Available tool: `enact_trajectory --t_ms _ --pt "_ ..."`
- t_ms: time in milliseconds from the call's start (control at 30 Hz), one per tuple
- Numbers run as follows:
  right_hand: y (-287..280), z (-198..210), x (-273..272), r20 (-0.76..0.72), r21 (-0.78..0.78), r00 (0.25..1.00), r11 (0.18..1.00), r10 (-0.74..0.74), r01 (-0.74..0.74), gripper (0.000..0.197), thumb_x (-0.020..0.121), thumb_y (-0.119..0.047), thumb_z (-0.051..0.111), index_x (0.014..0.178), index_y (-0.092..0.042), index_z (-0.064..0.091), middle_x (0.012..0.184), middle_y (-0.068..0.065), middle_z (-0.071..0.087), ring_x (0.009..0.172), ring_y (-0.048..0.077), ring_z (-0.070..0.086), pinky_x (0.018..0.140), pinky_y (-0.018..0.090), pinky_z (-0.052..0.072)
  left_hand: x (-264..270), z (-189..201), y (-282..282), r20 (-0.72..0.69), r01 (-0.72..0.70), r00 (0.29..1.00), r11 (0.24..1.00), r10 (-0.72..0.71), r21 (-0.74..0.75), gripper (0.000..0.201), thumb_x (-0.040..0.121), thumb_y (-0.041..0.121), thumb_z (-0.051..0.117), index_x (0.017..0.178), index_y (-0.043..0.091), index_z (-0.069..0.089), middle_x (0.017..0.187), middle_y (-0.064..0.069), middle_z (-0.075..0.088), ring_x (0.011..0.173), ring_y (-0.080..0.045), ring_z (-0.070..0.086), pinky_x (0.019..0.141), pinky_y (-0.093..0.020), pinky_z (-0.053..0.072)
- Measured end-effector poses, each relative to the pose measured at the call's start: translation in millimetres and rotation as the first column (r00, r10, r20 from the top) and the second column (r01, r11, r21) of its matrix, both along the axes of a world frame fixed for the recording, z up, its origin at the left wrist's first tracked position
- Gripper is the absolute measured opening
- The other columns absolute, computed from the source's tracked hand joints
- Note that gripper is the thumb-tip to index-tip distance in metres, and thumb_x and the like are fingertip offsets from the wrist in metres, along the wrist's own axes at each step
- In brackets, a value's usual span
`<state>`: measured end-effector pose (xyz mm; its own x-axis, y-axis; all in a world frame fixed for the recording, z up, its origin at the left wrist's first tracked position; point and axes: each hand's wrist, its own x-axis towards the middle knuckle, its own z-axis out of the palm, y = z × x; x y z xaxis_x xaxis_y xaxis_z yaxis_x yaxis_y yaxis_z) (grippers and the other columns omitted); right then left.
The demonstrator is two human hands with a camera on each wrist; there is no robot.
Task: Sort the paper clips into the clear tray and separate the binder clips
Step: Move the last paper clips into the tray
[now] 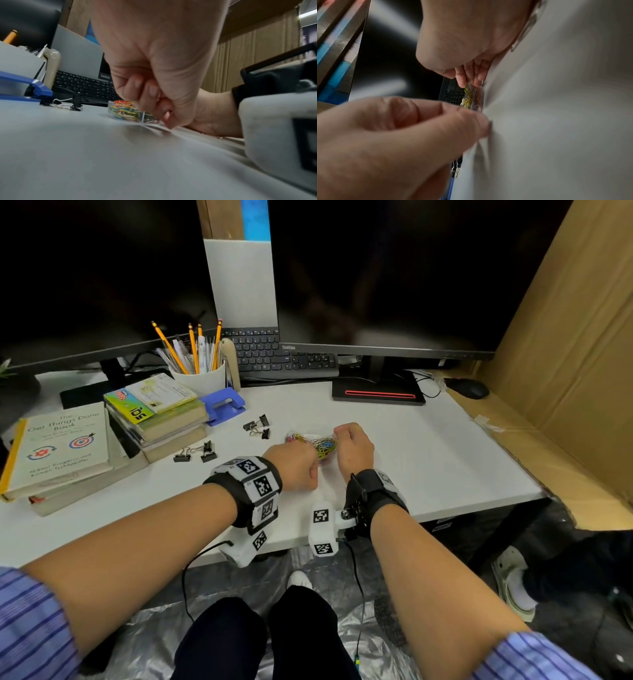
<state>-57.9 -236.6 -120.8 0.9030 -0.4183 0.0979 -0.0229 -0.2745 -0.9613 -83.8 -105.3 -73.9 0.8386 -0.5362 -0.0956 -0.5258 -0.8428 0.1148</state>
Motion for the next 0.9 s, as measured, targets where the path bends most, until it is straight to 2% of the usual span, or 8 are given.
enact_trajectory --t_ms 133,233,300,367,467,567,733,900 --pt "-0.6 -1.5 1.9 0.009 0.038 1.0 0.999 -0.004 0.003 0.024 0.092 -0.016 0.043 0.1 -0.009 0.064 0.107 0.006 0.067 0.092 0.019 0.054 0.081 0.026 0.039 -1.6 1.2 -5.7 -0.088 0.095 0.991 0.99 -0.104 -0.103 0.013 0.081 0.023 0.062 0.091 0.015 0.064 0.076 0.01 0.054 0.076 -0.014 0.053 0.067 -0.025 0.041" --pt "-2.5 -1.3 2.9 0.043 0.268 0.997 0.962 -0.059 0.045 0.02 0.085 -0.019 0.044 0.085 -0.015 0.064 0.092 0.004 0.068 0.092 0.023 0.061 0.084 0.032 0.047 -1.9 0.2 -17.1 -0.086 0.21 0.971 0.968 -0.223 -0.138 0.017 0.083 0.027 0.067 0.085 0.014 0.056 0.068 0.009 0.046 0.069 -0.014 0.046 0.063 -0.024 0.033" --pt "-6.0 -0.9 3.1 0.079 0.458 0.993 0.888 -0.092 0.046 0.02 0.087 -0.014 0.042 0.088 -0.009 0.062 0.092 0.01 0.067 0.09 0.023 0.062 0.08 0.027 0.048 -0.4 -2.1 -24.6 -0.077 0.234 0.966 0.96 -0.248 -0.153 0.02 0.084 0.028 0.067 0.087 0.01 0.058 0.077 0.003 0.049 0.072 -0.015 0.044 0.058 -0.024 0.03" --pt "-8.0 0.1 2.4 0.105 0.529 0.99 0.849 -0.088 0.02 0.02 0.087 -0.014 0.043 0.091 -0.006 0.061 0.095 0.014 0.065 0.086 0.021 0.061 0.075 0.023 0.048 1.3 -4.7 -29.9 -0.098 0.233 0.962 0.955 -0.254 -0.186 0.021 0.083 0.024 0.069 0.091 0.006 0.062 0.077 0.001 0.05 0.073 -0.015 0.044 0.054 -0.014 0.028" --pt "-6.7 0.4 1.0 0.103 0.533 0.993 0.846 -0.063 -0.001 0.02 0.086 -0.018 0.044 0.089 -0.008 0.06 0.091 0.011 0.066 0.079 0.017 0.059 0.072 0.021 0.047 4.7 -8.7 -33.6 -0.172 0.186 0.958 0.953 -0.231 -0.24 0.021 0.082 0.019 0.071 0.096 0.004 0.065 0.066 0.011 0.047 0.065 -0.01 0.046 0.052 -0.006 0.034" --pt "-6.9 0.9 1.9 0.085 0.505 0.995 0.863 -0.048 -0.001 0.016 0.086 -0.017 0.045 0.082 -0.013 0.06 0.084 0.007 0.066 0.077 0.016 0.059 0.071 0.021 0.046 7.2 -9.1 -34.8 -0.227 0.142 0.951 0.95 -0.209 -0.279 0.021 0.082 0.014 0.071 0.098 0.001 0.067 0.066 0.016 0.049 0.059 0.004 0.044 0.054 -0.002 0.037" --pt "-5.4 0.6 -0.9 0.077 0.404 0.997 0.914 0.014 -0.044 0.028 0.074 -0.032 0.044 0.075 -0.021 0.069 0.093 0.003 0.068 0.09 0.017 0.061 0.088 0.031 0.047 6.6 -7.2 -38.1 -0.227 0.129 0.953 0.947 -0.201 -0.295 0.019 0.083 0.011 0.069 0.097 -0.001 0.069 0.069 0.012 0.051 0.058 0.005 0.044 0.052 0.002 0.037" --pt "-9.4 3.3 -7.3 0.055 0.47 0.995 0.877 0.086 -0.101 0.041 0.095 -0.029 0.038 0.086 -0.01 0.074 0.092 -0.017 0.057 0.107 0.016 0.056 0.094 0.031 0.042 5.3 -6.5 -39.1 -0.24 0.13 0.95 0.951 -0.201 -0.28 0.016 0.083 0.012 0.068 0.096 0.003 0.067 0.065 0.017 0.048 0.059 0.004 0.044 0.052 -0.003 0.038"
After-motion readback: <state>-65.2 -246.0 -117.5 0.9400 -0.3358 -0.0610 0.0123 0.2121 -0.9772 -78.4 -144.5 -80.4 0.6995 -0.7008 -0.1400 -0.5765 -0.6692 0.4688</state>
